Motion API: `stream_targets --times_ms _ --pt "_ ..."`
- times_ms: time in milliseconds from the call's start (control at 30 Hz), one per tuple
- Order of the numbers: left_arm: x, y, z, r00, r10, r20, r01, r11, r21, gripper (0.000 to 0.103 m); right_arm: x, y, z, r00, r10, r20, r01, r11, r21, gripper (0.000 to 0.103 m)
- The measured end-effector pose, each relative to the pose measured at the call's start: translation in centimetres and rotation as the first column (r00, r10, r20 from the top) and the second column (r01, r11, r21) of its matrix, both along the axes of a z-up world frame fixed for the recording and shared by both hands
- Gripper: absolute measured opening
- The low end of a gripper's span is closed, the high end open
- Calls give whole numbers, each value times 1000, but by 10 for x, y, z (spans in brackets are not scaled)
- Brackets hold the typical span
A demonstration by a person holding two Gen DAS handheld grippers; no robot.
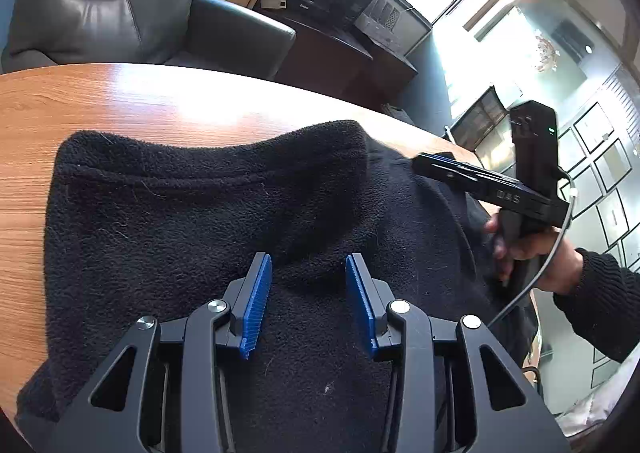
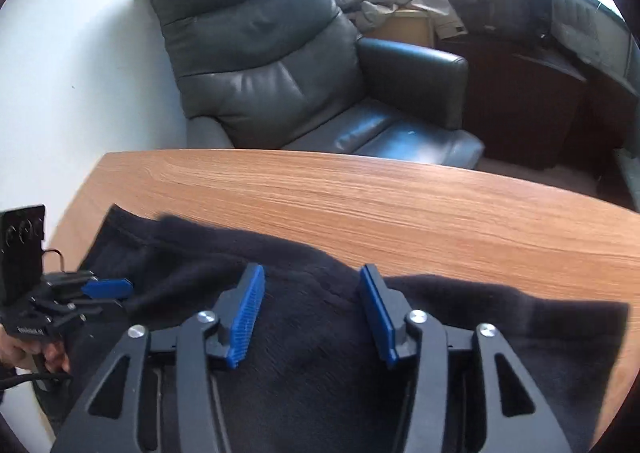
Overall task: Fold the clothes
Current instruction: 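Press the folded jacket flat with both open tools, then grasp and lift the folded jacket edge with the right tool while the left tool presses it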
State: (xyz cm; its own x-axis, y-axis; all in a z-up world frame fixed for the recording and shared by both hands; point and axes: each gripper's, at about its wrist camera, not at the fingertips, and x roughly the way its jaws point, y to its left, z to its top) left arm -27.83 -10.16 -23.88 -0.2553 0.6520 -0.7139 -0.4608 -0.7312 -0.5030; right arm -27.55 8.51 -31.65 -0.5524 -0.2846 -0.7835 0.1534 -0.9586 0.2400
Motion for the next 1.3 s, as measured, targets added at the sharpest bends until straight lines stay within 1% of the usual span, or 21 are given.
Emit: stream_targets --times_ms 33,67,133,233,267,333,400,467,533,600,667,767,800,833,933,1033,1100,1133,1167,1267,1300 --pt "5 6 2 1000 -23 -7 22 1000 -9 56 7 6 8 1000 12 -25 -11 1000 4 63" --pt "10 11 5 999 -45 -13 45 999 -19 63 27 13 18 998 18 -64 -19 1000 -9 80" --pt "20 22 9 996 -90 -26 89 995 -38 71 62 20 21 995 43 -95 -48 997 -58 88" --pt "36 39 17 987 -158 -43 155 986 -68 80 85 19 -15 996 81 37 -83 995 48 85" --pt "41 44 19 982 -181 -48 177 981 -78 80 93 27 -21 997 69 41 -71 996 60 78" --pt "51 56 24 973 -226 -57 219 971 -98 79 104 44 -15 999 36 30 -38 997 62 76" --pt "61 67 28 961 -270 -66 261 958 -119 80 119 66 -2 999 -22 30 19 993 119 79" --pt "71 80 36 942 -322 -93 307 941 -143 86 138 93 12 996 -81 29 76 985 153 95" --pt "83 99 51 898 -403 -176 373 910 -179 96 159 128 20 990 -130 56 122 985 124 99" --pt "97 117 63 830 -500 -248 454 863 -220 102 180 164 19 978 -172 114 164 983 83 99" --pt "103 136 62 756 -593 -277 528 803 -276 102 197 186 6 968 -187 167 184 982 33 99" --pt "107 158 47 640 -717 -277 624 695 -358 102 214 209 -14 957 -172 234 190 980 -59 99" --pt "107 163 39 601 -753 -269 651 656 -381 102 217 209 -21 961 -140 238 166 982 -91 99" --pt "107 166 34 577 -773 -262 669 632 -392 100 216 203 -26 969 -100 227 123 988 -92 99" --pt "103 170 23 560 -791 -246 695 610 -381 99 211 184 -39 985 10 170 4 997 -82 101" --pt "98 173 12 542 -808 -230 720 588 -370 100 205 169 -40 994 68 90 -61 995 -74 101" --pt "96 176 5 529 -819 -219 736 572 -362 102 201 161 -40 995 68 71 -63 995 -76 90" --pt "94 177 1 523 -825 -214 744 565 -358 103 198 156 -39 996 65 62 -60 996 -71 70" --pt "93 178 -1 521 -828 -209 748 560 -357 103 197 152 -40 995 73 64 -68 994 -84 42" --pt "93 184 -3 522 -829 -199 747 558 -362 103 196 152 -35 997 12 80 1 987 -163 22" --pt "94 186 -4 522 -830 -198 746 557 -365 103 195 153 -31 997 -7 74 21 982 -190 21"
